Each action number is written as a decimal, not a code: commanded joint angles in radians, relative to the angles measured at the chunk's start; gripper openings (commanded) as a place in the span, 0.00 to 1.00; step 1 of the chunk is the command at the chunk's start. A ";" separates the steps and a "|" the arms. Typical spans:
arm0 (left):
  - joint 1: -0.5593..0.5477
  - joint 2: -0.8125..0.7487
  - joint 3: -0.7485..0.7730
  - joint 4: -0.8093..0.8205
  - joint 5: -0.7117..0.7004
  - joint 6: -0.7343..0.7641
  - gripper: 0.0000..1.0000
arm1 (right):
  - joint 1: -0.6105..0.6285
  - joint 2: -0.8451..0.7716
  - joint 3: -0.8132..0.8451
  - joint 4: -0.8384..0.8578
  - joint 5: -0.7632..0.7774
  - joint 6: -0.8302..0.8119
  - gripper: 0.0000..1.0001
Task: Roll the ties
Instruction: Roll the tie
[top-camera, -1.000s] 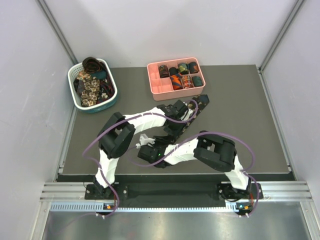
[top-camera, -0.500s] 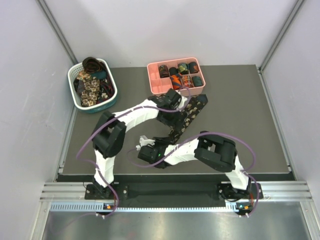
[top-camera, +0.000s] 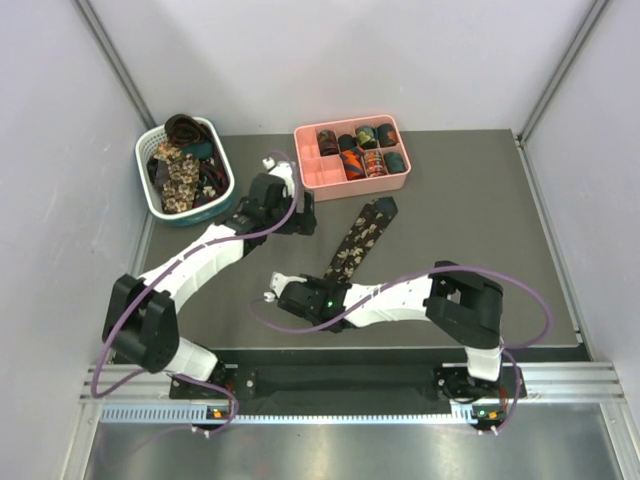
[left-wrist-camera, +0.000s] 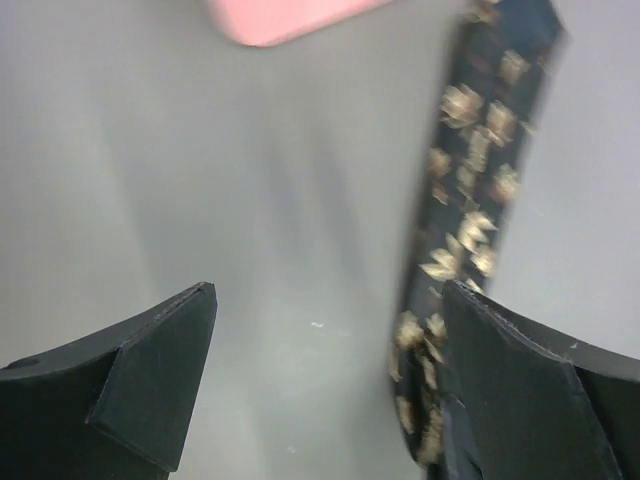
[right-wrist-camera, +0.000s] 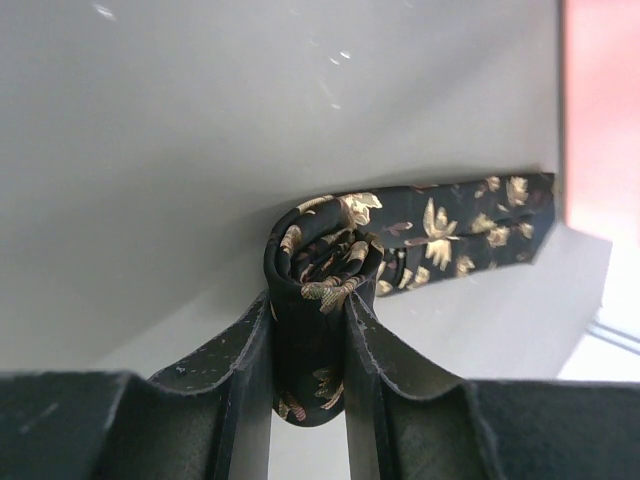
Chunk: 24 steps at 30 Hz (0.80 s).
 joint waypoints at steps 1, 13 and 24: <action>0.023 -0.107 -0.102 0.182 -0.104 -0.057 0.99 | -0.019 -0.079 -0.016 0.022 -0.124 0.005 0.00; 0.046 -0.325 -0.317 0.252 -0.429 -0.224 0.99 | -0.177 -0.204 -0.034 0.001 -0.503 0.040 0.00; 0.049 -0.325 -0.409 0.286 -0.288 -0.180 0.99 | -0.351 -0.211 -0.031 -0.012 -0.867 0.100 0.00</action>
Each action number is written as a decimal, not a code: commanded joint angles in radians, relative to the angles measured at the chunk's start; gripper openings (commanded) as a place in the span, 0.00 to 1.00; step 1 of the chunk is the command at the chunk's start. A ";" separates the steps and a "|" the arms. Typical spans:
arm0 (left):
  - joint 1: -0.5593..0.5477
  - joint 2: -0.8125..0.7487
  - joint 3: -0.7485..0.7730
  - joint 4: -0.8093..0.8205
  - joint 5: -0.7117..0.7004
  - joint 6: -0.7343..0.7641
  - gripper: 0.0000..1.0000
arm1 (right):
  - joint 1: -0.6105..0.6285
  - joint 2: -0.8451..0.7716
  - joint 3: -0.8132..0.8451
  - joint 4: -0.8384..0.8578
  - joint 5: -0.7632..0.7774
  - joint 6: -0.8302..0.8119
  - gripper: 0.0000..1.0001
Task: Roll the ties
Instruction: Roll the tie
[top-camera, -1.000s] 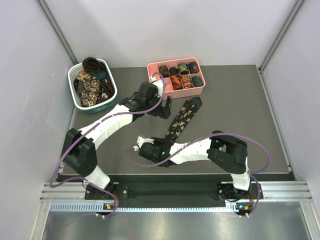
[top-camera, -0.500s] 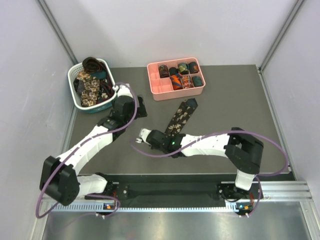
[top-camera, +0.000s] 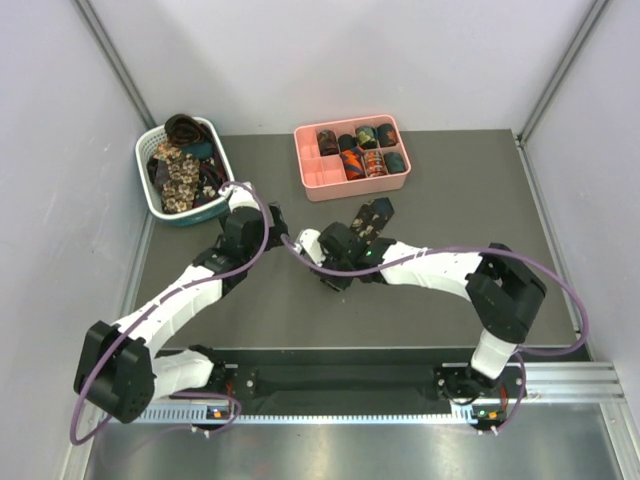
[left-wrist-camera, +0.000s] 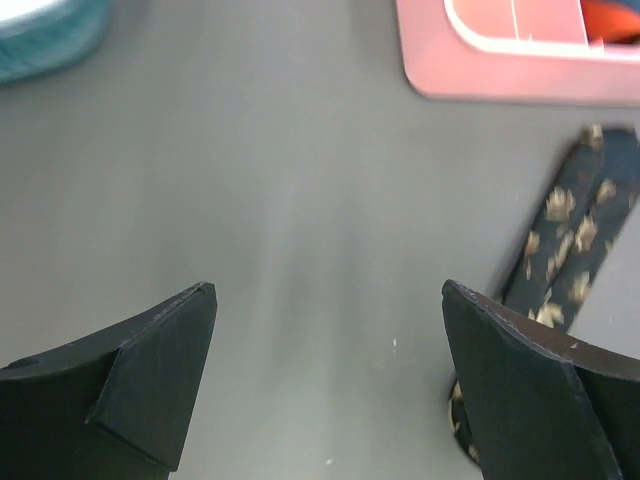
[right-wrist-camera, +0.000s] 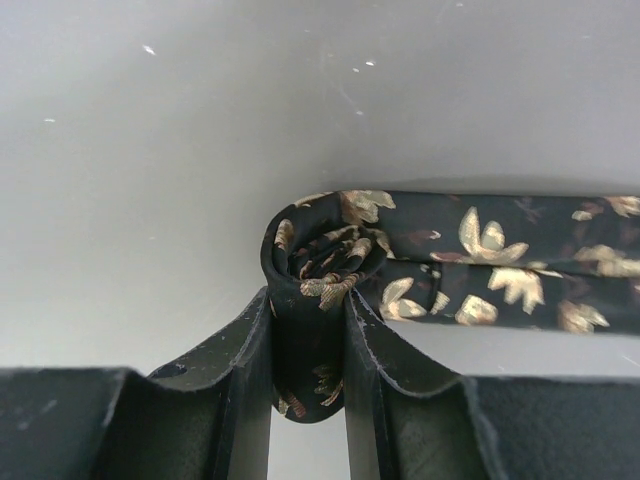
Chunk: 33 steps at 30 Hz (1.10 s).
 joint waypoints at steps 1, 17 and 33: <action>0.003 -0.017 -0.052 0.080 0.117 0.042 0.99 | -0.059 -0.028 0.015 0.012 -0.250 0.048 0.00; -0.195 0.097 -0.149 0.223 0.210 0.214 0.99 | -0.358 0.138 0.061 0.064 -0.817 0.134 0.00; -0.278 0.206 -0.197 0.411 0.395 0.460 0.99 | -0.481 0.383 0.196 0.003 -1.042 0.163 0.00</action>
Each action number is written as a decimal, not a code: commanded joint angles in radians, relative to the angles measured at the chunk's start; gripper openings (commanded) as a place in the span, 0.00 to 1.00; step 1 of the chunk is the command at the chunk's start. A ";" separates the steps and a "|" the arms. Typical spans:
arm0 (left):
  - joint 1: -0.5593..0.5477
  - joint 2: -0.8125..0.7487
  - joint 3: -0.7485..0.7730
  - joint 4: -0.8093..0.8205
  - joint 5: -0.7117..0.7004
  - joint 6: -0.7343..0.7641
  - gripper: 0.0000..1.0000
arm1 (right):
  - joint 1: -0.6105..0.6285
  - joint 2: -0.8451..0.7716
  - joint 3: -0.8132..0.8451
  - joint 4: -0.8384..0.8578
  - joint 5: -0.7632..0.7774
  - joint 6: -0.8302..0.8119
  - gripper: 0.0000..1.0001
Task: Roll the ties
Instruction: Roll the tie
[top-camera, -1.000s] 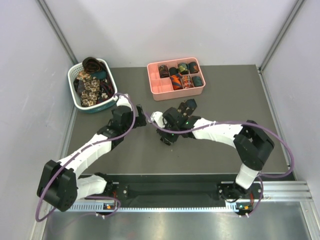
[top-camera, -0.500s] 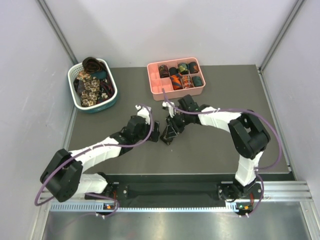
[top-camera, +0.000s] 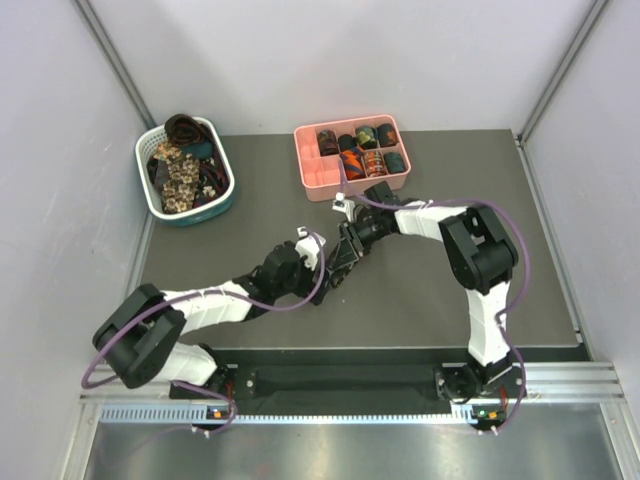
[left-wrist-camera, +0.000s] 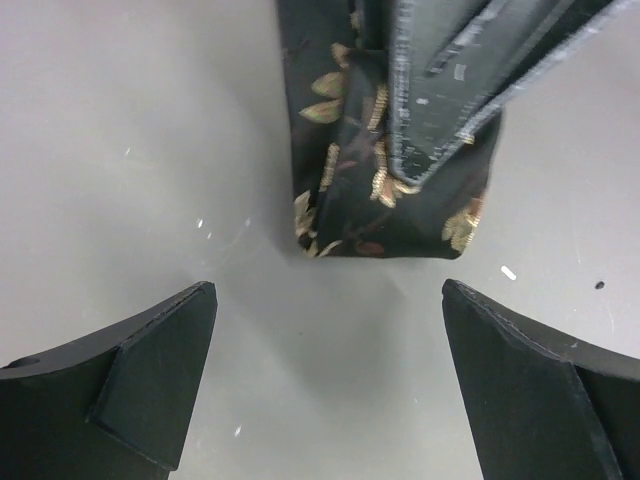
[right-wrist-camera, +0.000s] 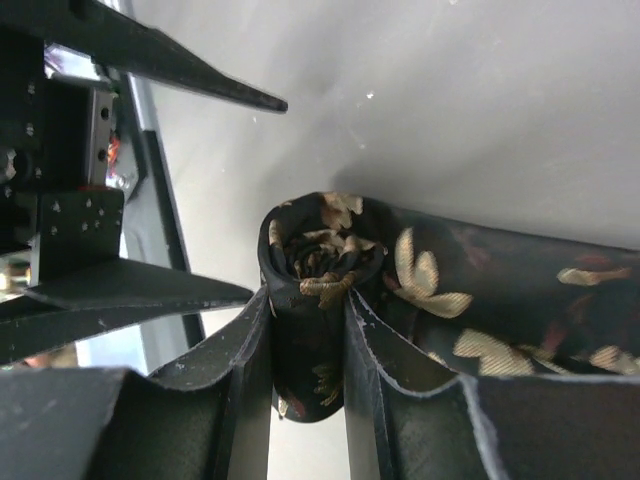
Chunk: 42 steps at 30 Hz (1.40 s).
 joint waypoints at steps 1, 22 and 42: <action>-0.004 0.032 0.069 0.045 0.059 0.074 0.99 | -0.014 0.062 0.032 -0.003 -0.017 -0.019 0.00; -0.004 0.250 0.265 -0.025 0.098 0.141 0.99 | -0.037 0.122 0.073 -0.044 0.035 0.011 0.01; -0.046 0.386 0.387 -0.196 0.127 0.133 0.62 | -0.050 0.101 0.030 -0.035 0.078 0.057 0.16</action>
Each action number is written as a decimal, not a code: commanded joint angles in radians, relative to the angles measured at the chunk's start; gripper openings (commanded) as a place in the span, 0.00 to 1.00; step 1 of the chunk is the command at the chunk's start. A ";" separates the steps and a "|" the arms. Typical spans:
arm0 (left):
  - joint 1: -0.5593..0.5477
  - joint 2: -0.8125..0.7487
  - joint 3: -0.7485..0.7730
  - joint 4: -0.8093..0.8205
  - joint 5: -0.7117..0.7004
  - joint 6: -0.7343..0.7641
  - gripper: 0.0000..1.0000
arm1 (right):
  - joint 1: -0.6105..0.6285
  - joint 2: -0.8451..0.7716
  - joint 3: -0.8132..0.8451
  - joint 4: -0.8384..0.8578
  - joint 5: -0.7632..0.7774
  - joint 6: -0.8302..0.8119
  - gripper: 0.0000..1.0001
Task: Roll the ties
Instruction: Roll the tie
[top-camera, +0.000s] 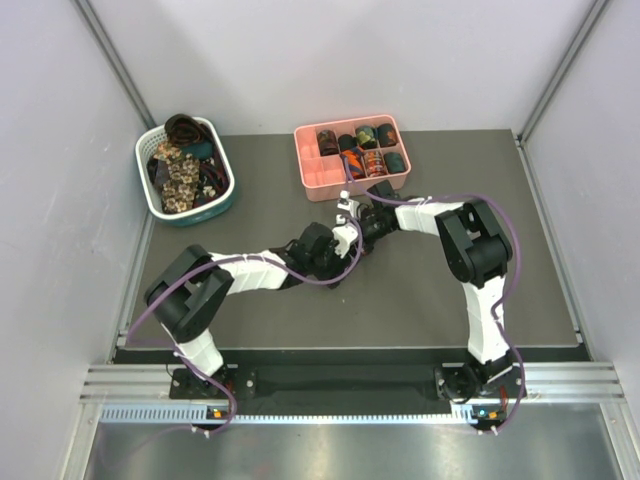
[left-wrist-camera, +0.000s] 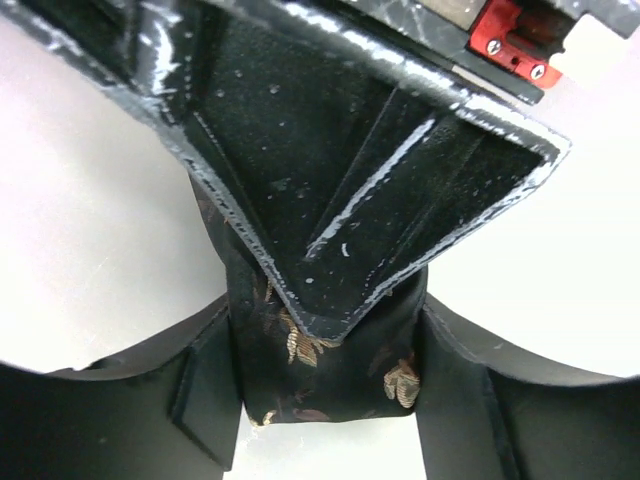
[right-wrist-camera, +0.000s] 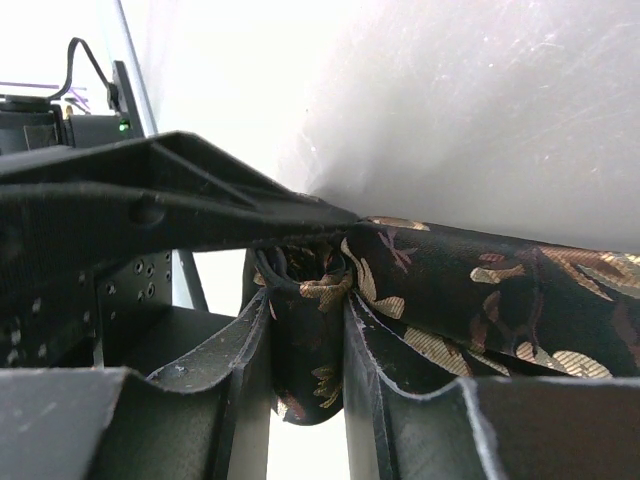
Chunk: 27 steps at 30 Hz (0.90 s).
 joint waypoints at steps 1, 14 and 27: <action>-0.025 0.034 0.030 -0.043 0.021 -0.010 0.60 | -0.007 0.011 -0.037 0.012 0.105 -0.027 0.17; -0.103 0.065 0.031 -0.075 -0.032 -0.092 0.61 | -0.015 -0.023 -0.073 0.024 0.139 -0.009 0.36; -0.102 0.109 0.066 -0.140 -0.028 -0.119 0.53 | -0.015 -0.037 -0.099 0.026 0.185 -0.006 0.46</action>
